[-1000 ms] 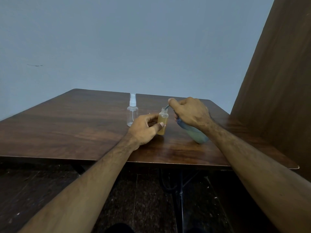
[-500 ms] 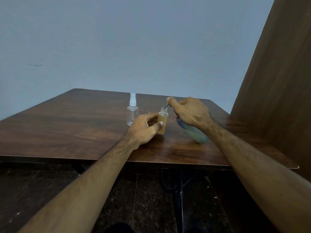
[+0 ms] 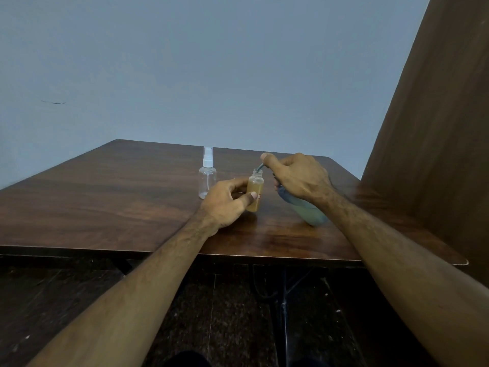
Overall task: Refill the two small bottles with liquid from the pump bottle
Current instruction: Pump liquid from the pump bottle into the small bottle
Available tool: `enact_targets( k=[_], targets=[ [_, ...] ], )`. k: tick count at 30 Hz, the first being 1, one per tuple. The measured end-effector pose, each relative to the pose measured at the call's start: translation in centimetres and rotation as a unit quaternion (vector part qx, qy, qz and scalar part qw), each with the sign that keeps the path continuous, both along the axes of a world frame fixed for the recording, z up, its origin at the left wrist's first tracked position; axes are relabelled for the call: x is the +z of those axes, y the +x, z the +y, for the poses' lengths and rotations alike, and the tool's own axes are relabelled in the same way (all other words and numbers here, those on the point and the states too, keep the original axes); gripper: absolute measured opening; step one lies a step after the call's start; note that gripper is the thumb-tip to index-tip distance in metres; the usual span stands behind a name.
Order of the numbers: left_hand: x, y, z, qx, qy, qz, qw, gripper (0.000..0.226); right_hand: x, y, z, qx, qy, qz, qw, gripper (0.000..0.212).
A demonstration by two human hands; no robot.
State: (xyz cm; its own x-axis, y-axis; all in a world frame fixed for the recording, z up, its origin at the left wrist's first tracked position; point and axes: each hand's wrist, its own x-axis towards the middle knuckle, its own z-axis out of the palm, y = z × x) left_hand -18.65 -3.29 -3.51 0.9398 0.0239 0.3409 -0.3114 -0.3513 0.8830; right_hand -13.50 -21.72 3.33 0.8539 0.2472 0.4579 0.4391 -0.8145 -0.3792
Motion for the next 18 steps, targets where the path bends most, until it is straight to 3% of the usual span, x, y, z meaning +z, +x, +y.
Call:
enact_targets(
  k=[6,13,18],
  targets=[
    [-0.08,0.09,0.03,0.002,0.003,0.009,1.000,0.041,-0.01,-0.06,-0.06,0.005,0.014,0.005,1.000,0.069],
    [0.01,0.05,0.02,0.000,0.006,0.007,1.000,0.042,-0.18,0.01,-0.07,0.011,0.000,-0.009,1.000,0.100],
    [0.03,0.06,0.00,0.000,0.005,0.009,1.000,0.042,-0.05,-0.04,-0.18,0.009,0.002,-0.005,1.000,0.084]
  ],
)
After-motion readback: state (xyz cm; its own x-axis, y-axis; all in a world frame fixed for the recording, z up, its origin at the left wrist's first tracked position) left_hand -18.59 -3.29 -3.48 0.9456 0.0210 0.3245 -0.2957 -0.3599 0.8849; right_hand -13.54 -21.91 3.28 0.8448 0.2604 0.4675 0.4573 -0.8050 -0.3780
